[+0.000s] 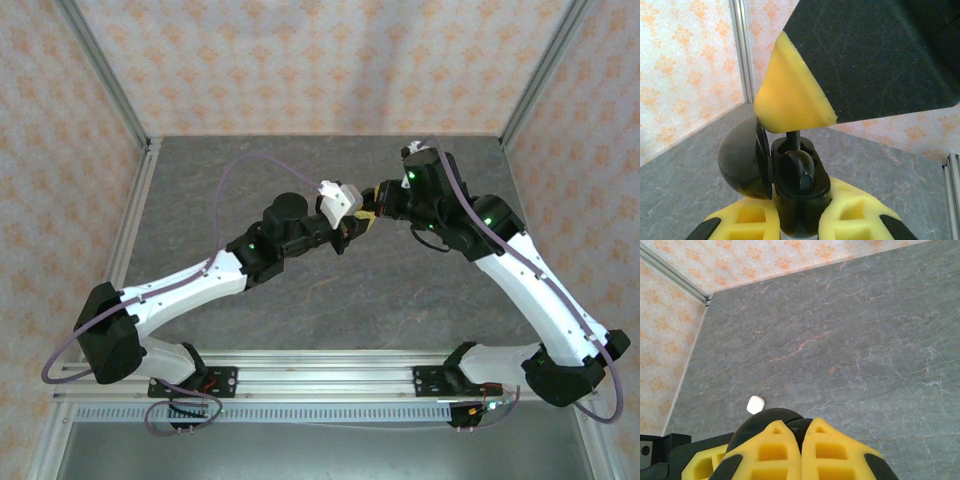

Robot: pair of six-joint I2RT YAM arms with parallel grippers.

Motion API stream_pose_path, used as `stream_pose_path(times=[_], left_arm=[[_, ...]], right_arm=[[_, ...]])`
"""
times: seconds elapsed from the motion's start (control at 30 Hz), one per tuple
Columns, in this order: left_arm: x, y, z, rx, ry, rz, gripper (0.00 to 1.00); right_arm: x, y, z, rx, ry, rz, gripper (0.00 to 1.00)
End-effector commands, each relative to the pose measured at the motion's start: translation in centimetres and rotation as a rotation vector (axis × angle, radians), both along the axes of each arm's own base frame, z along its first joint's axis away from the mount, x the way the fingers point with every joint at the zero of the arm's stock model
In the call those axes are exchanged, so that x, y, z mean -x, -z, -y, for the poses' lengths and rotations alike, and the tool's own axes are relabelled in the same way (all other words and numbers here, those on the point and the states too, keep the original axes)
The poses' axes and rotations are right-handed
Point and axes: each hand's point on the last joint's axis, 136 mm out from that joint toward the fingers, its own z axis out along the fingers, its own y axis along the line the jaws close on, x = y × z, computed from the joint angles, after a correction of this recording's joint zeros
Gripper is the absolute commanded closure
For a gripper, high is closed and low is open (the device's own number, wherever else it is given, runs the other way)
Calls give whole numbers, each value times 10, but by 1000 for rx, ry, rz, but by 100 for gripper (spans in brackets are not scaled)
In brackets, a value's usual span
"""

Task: Insert wireless bluetooth earbuds into charging case

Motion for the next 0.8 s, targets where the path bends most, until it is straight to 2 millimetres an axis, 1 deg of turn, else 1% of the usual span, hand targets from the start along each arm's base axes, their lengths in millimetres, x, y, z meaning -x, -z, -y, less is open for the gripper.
stream_pose_path(times=[0.0,0.33,0.47,0.67,0.77], left_arm=[[-1,-31,4,55,-1,59,100],[-3,-31,5,55,-2,57,100],[-3,-32,6,55,-1,58,100],[-3,-31,6,57,0,54,100],[-3,-31,6,56,1,53,100]], right_arm=[[11,2,-7,3,-67,-28,100],[17,11,-9,32,-110,-58,99],[20,13,-13,29,-133,-72,92],[21,6,-16,-4,-142,-64,86],[21,2,-16,-14,-136,-57,81]])
